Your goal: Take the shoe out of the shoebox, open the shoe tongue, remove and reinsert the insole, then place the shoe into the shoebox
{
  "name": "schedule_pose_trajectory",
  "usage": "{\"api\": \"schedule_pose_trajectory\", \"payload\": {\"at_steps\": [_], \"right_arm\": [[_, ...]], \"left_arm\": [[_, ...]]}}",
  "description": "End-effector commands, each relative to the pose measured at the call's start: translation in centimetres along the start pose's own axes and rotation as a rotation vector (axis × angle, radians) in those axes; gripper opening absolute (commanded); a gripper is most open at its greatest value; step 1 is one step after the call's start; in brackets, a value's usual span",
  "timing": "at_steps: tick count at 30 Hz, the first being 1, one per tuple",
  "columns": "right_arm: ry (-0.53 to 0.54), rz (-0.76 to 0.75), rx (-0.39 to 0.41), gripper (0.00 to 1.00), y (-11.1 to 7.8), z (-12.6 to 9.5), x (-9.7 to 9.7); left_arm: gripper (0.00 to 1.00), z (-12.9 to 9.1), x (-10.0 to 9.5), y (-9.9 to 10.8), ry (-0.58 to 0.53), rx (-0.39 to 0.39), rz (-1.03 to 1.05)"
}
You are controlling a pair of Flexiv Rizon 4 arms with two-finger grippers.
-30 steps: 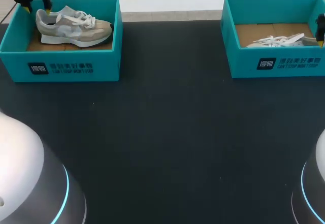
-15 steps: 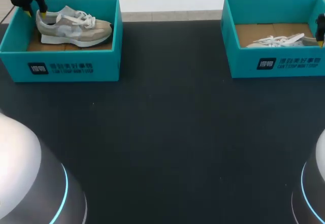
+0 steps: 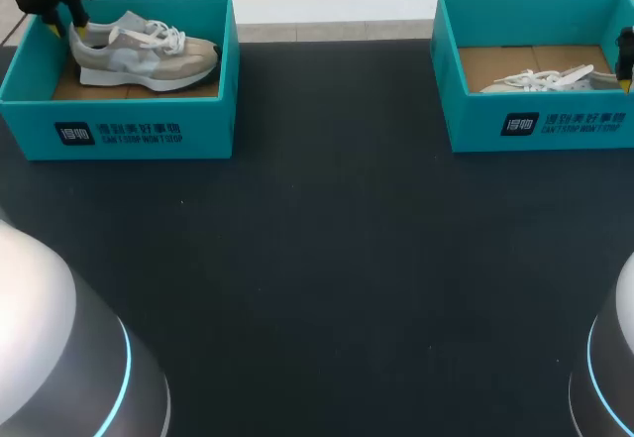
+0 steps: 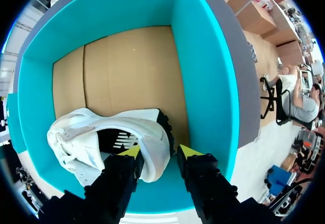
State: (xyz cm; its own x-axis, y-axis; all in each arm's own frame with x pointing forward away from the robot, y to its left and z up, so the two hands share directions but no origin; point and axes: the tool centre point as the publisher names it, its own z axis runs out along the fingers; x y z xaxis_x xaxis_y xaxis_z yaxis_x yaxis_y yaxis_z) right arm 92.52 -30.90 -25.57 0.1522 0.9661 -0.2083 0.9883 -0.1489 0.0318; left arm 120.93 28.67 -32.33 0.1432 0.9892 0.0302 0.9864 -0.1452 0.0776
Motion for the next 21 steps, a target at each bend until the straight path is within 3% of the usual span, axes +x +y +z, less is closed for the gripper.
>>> {"api": "schedule_pose_trajectory", "payload": {"at_steps": [1,14,21], "right_arm": [[0.001,0.001,-0.002,1.0,-0.1,0.0,0.0],[0.001,0.001,-0.002,1.0,-0.1,0.0,0.0],[0.001,0.001,-0.002,1.0,-0.1,0.0,0.0]], "left_arm": [[0.43,0.5,0.6,1.1,-0.005,0.022,-0.003],[0.42,2.0,0.2,1.0,-0.023,0.059,0.005],[0.47,2.9,0.3,0.9,-0.015,0.086,0.005]]}}
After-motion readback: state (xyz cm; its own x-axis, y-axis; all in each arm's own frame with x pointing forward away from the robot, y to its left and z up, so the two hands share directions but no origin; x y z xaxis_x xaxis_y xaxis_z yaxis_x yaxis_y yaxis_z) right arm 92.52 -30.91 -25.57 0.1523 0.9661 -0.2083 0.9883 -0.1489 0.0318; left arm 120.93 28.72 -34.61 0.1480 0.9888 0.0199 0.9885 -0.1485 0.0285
